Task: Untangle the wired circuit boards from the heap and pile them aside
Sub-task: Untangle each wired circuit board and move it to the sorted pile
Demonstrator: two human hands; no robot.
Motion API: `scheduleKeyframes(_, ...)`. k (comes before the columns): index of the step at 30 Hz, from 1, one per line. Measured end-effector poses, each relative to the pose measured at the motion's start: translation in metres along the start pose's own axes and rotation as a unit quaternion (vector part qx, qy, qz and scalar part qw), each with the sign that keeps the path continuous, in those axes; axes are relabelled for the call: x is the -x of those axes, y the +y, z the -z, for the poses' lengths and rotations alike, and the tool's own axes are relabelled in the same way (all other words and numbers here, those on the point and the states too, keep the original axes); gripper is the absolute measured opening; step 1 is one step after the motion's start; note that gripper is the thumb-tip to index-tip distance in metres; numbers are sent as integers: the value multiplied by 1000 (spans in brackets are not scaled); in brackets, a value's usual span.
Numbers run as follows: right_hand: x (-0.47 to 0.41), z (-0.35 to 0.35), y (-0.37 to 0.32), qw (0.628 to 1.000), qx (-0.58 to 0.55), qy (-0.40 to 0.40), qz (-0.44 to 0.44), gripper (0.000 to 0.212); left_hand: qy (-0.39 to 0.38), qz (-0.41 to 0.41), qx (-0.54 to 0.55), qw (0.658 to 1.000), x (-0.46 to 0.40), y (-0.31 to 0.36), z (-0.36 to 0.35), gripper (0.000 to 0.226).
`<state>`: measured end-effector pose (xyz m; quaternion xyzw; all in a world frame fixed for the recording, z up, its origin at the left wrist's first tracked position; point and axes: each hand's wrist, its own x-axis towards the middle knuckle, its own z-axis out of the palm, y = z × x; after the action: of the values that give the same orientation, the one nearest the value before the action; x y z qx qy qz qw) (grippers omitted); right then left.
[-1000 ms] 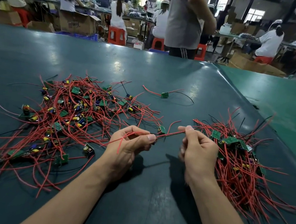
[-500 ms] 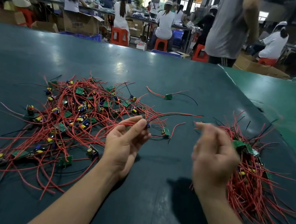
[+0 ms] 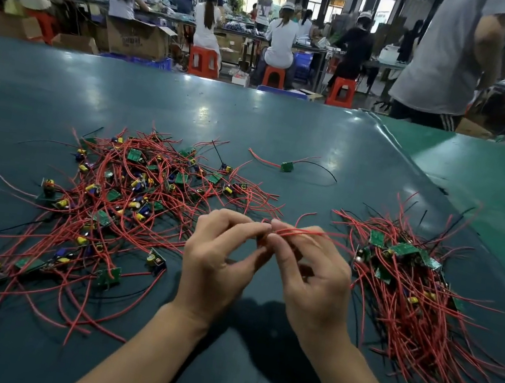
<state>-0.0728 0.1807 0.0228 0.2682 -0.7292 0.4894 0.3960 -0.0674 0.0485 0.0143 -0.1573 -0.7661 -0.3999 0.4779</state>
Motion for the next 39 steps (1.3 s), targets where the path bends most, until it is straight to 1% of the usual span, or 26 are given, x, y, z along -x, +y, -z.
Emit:
scheduleKeyframes(3,-1,1,-6,993,-75,3,-91,8,-3,-24,-15,1000,-1,-4,0,21)
scheduleKeyframes(4,-1,2,-8,985,-111,13,-132,10,-11,-36,-19,999,-2,-5,0,21)
scheduleKeyframes(6,-1,4,-11,957,-195,27,-214,15,-35,-58,-13,998,-3,-4,-2,20)
scheduleKeyframes(7,-2,5,-12,944,-225,27,-239,14,-44,-62,2,997,-3,-4,-2,19)
scheduleKeyframes(9,-2,4,-12,930,-257,9,-262,10,-47,-60,23,997,-3,-4,-2,19)
scheduleKeyframes(11,-3,2,-12,930,-261,-19,-258,6,-37,-62,6,997,-3,-6,-1,19)
scheduleKeyframes(14,-3,3,-10,940,-233,-15,-251,15,-35,-85,-25,995,-3,-9,0,22)
scheduleKeyframes(15,-3,4,-9,932,-247,-13,-266,17,-41,-92,-32,994,-2,-8,0,24)
scheduleKeyframes(18,-6,8,-7,883,-325,-45,-336,20,-59,-96,-43,993,-2,-7,0,26)
scheduleKeyframes(19,-7,9,-7,882,-324,-54,-337,18,-65,-95,-44,992,-2,-7,0,27)
scheduleKeyframes(21,-7,10,-8,902,-294,-51,-312,12,-75,-91,-42,992,-1,-7,0,27)
scheduleKeyframes(23,-8,11,-7,922,-258,-18,-289,7,-76,-85,-45,992,-1,-8,-2,24)
scheduleKeyframes(24,-9,11,-6,925,-248,7,-289,8,-74,-80,-51,993,-1,-8,-3,23)
scheduleKeyframes(25,-11,11,-5,921,-249,33,-299,7,-71,-76,-55,993,-1,-8,-4,24)
scheduleKeyframes(27,-15,14,-3,898,-285,76,-327,8,-68,-74,-58,993,-1,-9,-4,24)
scheduleKeyframes(29,-21,19,0,880,-310,118,-340,18,-69,-76,-60,993,-1,-10,-4,23)
scheduleKeyframes(32,-26,24,3,864,-321,163,-352,32,-76,-83,-63,992,-2,-10,-3,23)
scheduleKeyframes(35,-28,25,5,854,-329,189,-357,35,-86,-100,-69,989,-2,-9,-3,22)
scheduleKeyframes(37,-32,31,8,848,-328,228,-348,35,-80,-102,-75,989,-2,-13,0,22)
scheduleKeyframes(39,-34,35,9,850,-314,259,-333,39,-74,-106,-83,988,-2,-16,3,23)
